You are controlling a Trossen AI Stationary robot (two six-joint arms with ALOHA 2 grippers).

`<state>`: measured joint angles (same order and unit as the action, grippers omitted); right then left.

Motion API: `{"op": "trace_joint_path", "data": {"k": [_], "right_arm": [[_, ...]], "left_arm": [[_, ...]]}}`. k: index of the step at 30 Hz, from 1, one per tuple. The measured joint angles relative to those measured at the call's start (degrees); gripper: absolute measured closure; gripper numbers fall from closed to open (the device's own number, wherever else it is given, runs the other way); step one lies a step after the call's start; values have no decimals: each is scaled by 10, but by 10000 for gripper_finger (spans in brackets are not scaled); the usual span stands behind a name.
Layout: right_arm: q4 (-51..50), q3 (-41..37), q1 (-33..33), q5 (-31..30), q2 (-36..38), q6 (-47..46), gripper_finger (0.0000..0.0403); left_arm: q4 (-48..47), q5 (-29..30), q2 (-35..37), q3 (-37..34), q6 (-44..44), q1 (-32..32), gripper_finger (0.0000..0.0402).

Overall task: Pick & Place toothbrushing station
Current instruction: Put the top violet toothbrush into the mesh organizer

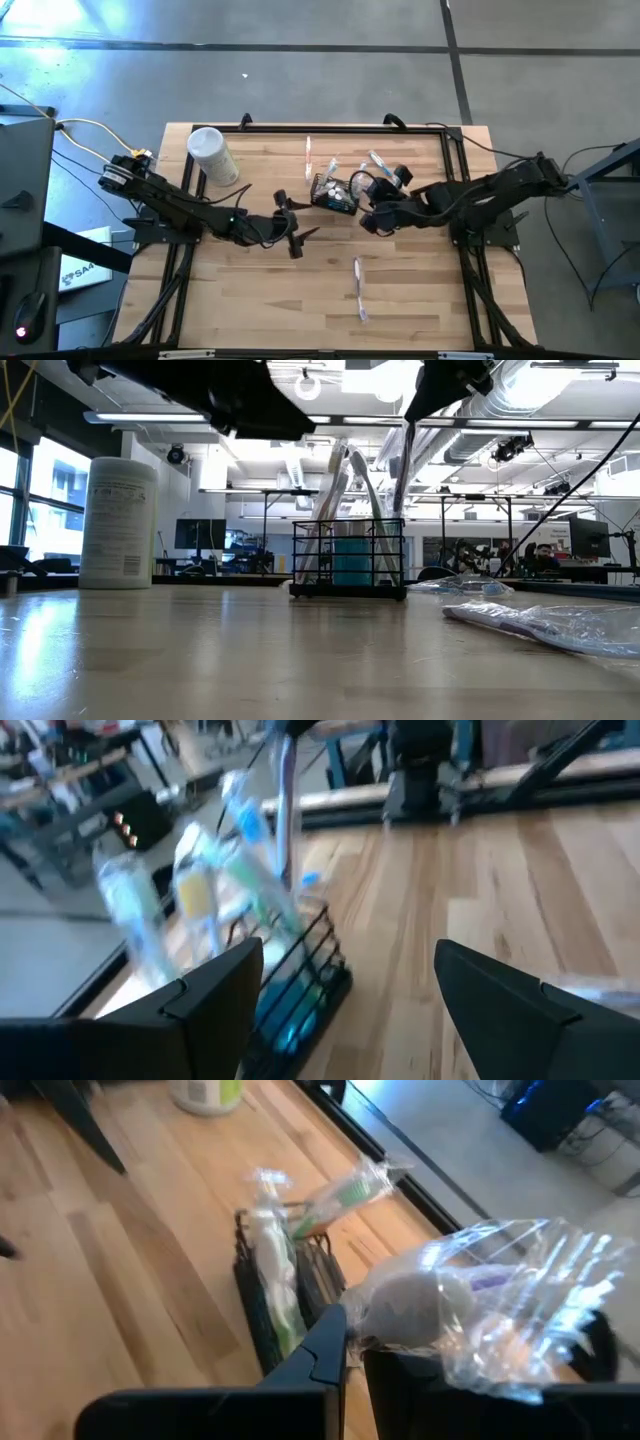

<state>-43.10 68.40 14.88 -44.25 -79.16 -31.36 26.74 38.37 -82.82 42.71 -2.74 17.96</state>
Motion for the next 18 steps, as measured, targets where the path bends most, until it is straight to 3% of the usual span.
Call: {"op": "trace_joint_path", "data": {"k": [9, 18], "right_arm": [[18, 0, -29, 39, -2, 16, 391], [25, 0, -40, 66, -56, 15, 391]], "left_arm": [[-111, 13, 53, 0, 73, 0, 108], [-154, 17, 65, 0, 105, 0, 108]]}}
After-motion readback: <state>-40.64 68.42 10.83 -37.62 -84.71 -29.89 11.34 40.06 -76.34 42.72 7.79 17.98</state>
